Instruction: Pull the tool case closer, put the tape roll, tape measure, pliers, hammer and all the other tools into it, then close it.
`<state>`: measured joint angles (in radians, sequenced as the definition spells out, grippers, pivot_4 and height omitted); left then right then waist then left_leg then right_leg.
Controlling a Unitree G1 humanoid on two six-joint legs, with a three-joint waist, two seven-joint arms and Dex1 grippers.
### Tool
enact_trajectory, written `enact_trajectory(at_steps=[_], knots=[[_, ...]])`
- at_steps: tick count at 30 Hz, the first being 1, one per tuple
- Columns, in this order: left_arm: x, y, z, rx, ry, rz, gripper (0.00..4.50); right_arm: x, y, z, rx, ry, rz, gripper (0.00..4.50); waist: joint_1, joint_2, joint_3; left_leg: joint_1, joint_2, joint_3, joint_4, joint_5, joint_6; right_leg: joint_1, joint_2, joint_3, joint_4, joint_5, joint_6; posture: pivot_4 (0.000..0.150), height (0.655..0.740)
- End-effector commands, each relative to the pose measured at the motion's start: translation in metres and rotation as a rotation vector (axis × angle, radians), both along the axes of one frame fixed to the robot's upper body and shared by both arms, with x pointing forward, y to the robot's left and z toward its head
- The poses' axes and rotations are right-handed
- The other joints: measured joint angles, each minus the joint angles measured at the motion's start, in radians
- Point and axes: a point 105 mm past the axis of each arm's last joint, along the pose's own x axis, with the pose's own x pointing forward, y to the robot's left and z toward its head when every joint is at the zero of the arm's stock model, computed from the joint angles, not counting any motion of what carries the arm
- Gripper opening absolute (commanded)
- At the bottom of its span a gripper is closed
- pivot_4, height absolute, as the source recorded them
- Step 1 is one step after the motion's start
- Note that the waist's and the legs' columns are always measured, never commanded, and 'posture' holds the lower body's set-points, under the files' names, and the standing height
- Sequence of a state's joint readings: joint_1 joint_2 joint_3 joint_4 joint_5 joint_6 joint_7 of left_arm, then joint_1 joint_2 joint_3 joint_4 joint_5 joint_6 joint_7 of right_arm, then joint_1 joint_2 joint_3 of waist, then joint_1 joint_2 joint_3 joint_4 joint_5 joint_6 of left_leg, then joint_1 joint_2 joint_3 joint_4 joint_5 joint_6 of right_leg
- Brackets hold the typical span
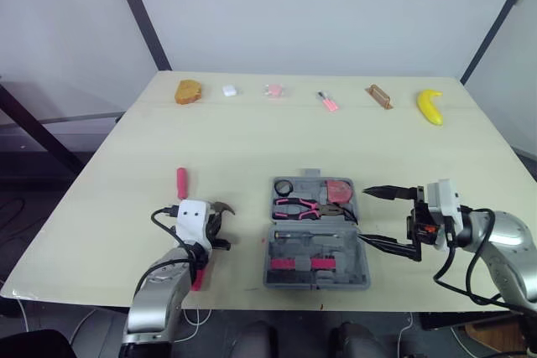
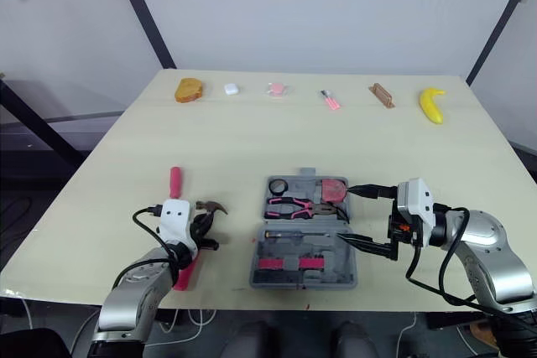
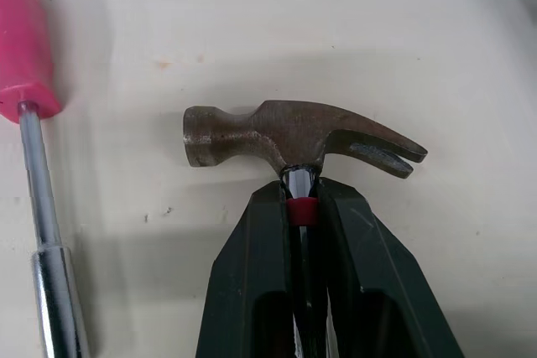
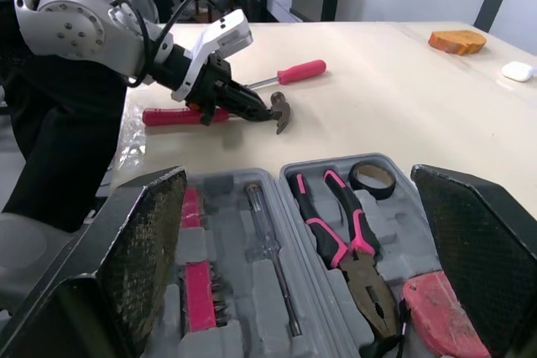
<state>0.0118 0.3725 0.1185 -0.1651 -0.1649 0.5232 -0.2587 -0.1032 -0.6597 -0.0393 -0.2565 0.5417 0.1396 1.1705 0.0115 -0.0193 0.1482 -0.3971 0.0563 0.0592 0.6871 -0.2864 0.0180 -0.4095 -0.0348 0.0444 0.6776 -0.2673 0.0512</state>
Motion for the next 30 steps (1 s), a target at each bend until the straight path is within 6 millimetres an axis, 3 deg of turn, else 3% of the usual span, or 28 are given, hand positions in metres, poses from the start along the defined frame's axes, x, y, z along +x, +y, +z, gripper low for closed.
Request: enact_trajectory(at_steps=[1, 4, 11, 16, 30], knots=[[0.003, 0.004, 0.033, 0.032, -0.083, -0.067, 0.05, -0.003, -0.001, 0.012, 0.043, -0.040, 0.010, 4.50, 0.000, -0.001, 0.001, 0.000, 0.000, 0.000, 0.000, 0.000, 0.000, 0.000, 0.000, 0.000, 0.000, 0.000, 0.000, 0.150, 0.7400], [0.003, 0.003, 0.051, 0.079, -0.092, -0.186, 0.05, -0.003, -0.001, 0.016, 0.062, -0.043, 0.021, 4.50, 0.000, -0.001, 0.001, 0.000, 0.000, 0.000, 0.000, 0.000, 0.000, 0.000, 0.000, 0.000, 0.000, 0.000, 0.000, 0.150, 0.7400], [0.005, -0.032, 0.090, 0.189, -0.094, -0.584, 0.05, -0.010, -0.015, 0.010, 0.035, -0.003, 0.027, 4.50, 0.006, -0.002, 0.002, -0.001, 0.000, 0.002, 0.000, 0.000, 0.000, 0.000, -0.001, -0.001, -0.002, 0.000, 0.000, 0.150, 0.7400], [0.017, -0.052, 0.101, 0.227, -0.062, -0.675, 0.05, -0.010, -0.020, 0.011, 0.027, -0.014, 0.005, 4.50, -0.001, -0.002, 0.002, -0.001, 0.000, 0.003, 0.000, 0.000, 0.000, 0.000, 0.001, -0.001, -0.001, 0.000, 0.000, 0.150, 0.7400], [0.011, -0.161, 0.107, 0.257, 0.056, -1.117, 0.05, -0.015, -0.034, 0.006, 0.014, -0.029, -0.096, 4.50, 0.002, -0.003, 0.003, -0.002, 0.000, 0.003, 0.000, 0.000, 0.000, 0.000, 0.002, 0.000, -0.002, 0.000, 0.000, 0.150, 0.7400]])
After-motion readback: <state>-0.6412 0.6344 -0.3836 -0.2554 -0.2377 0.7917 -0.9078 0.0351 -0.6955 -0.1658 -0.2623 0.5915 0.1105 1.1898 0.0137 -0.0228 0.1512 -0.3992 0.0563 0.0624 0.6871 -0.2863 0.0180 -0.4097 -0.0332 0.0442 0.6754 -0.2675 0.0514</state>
